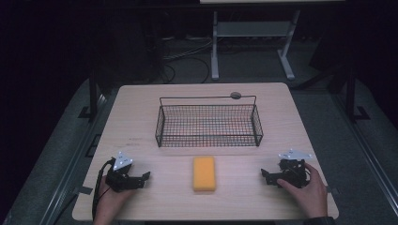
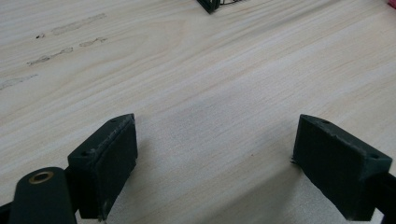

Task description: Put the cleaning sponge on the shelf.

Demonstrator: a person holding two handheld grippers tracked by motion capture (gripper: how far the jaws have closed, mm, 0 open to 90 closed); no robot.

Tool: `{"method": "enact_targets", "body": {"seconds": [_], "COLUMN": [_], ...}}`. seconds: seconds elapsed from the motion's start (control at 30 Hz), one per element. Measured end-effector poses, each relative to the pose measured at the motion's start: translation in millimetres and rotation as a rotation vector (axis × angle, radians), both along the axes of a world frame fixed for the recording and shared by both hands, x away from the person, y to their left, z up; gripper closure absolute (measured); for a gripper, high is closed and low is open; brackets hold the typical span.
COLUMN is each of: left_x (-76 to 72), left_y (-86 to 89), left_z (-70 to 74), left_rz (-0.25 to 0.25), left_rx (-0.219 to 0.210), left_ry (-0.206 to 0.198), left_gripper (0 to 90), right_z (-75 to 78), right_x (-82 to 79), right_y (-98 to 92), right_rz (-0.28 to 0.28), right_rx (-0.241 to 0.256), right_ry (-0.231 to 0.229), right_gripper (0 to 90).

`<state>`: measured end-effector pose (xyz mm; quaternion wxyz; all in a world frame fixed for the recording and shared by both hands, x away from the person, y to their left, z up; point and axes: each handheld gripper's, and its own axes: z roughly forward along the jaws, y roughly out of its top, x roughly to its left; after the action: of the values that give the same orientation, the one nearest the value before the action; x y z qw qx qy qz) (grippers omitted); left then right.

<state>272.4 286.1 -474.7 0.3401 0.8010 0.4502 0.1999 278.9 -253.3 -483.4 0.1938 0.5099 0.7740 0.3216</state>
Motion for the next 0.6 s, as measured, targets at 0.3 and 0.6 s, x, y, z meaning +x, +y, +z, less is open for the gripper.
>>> {"method": "enact_targets", "body": {"seconds": [0.3,0.6], "left_x": [0.6,3.8], "left_y": [0.6,-4.2], "left_z": [0.0,2.2], "left_rz": [-0.010,-0.016], "left_rx": [-0.001,0.014], "left_ry": [0.001,0.011], "left_gripper": [12.7,14.1], "right_z": [-0.1,0.0], "right_x": [0.1,0.0], "right_y": [0.0,0.2], "right_rz": [-0.001,-0.001], "right_rx": [0.001,0.002], "right_ry": [-0.002,0.000], "right_gripper": [0.0,0.0]}}
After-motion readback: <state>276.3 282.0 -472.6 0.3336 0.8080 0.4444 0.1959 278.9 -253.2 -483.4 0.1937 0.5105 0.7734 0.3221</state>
